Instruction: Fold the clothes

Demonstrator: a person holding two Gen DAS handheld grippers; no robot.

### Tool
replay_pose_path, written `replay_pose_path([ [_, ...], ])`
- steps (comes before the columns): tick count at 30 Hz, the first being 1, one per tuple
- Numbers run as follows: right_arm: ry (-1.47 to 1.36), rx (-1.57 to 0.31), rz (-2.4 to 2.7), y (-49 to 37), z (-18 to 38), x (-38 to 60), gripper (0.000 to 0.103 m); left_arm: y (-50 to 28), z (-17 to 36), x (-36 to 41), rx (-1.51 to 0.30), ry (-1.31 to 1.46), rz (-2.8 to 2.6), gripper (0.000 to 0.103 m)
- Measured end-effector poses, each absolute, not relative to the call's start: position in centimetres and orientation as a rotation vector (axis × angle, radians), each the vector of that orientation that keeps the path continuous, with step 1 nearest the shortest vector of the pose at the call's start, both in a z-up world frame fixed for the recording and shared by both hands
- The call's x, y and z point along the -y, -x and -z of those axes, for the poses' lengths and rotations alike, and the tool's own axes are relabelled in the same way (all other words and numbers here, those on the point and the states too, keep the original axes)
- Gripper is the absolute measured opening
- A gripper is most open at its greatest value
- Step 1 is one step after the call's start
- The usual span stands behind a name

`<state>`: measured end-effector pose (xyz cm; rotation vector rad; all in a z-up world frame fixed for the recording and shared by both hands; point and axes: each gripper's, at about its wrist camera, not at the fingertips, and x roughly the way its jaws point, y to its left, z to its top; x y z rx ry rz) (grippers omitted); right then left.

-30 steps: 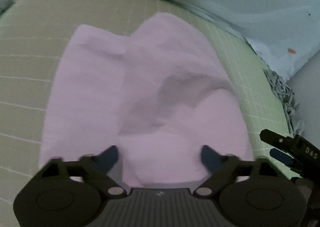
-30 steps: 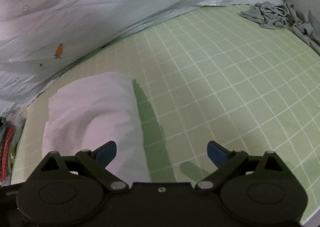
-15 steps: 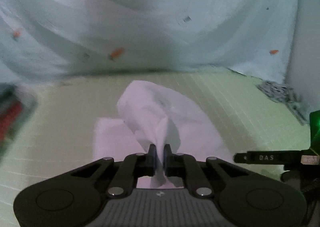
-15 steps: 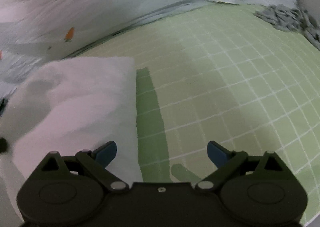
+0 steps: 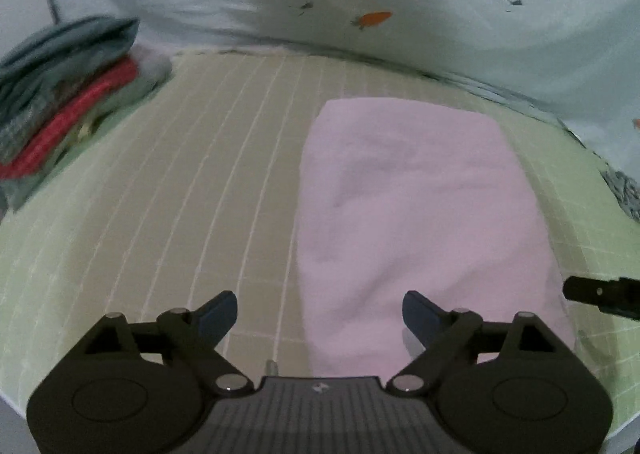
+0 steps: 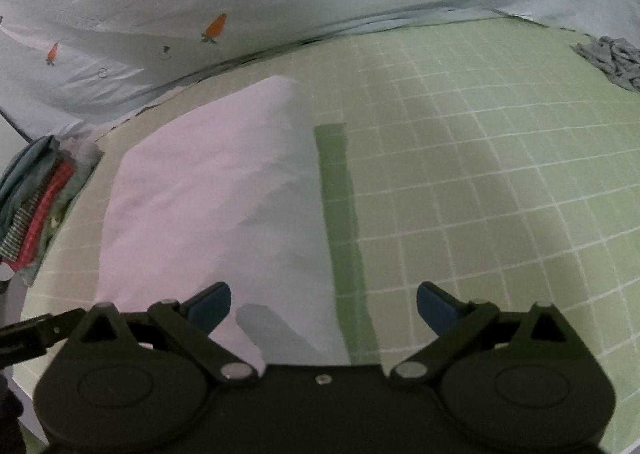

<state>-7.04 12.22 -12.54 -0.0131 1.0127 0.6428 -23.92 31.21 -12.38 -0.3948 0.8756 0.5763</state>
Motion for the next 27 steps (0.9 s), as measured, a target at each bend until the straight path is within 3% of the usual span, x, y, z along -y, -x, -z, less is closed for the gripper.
replay_pose_path([
  [12, -0.017, -1.046, -0.683, 5.3, 14.1, -15.9, 0.103, 21.3, 16.0, -34.1, -1.009, 0.404, -0.373, 0.097],
  [21, -0.072, -1.142, -0.715, 1.2, 16.6, -19.0, 0.103, 17.9, 18.9, -39.3, -1.014, 0.610, -0.234, 0.101],
  [24, -0.083, -1.194, -0.717, -0.3, 17.6, -20.4, 0.103, 17.3, 19.0, -39.8, -0.985, 0.655, -0.242, 0.100],
  [27, -0.068, -1.219, -0.715, -0.6, 17.6, -21.1, 0.103, 16.8, 18.9, -39.5, -0.964, 0.656, -0.253, 0.087],
])
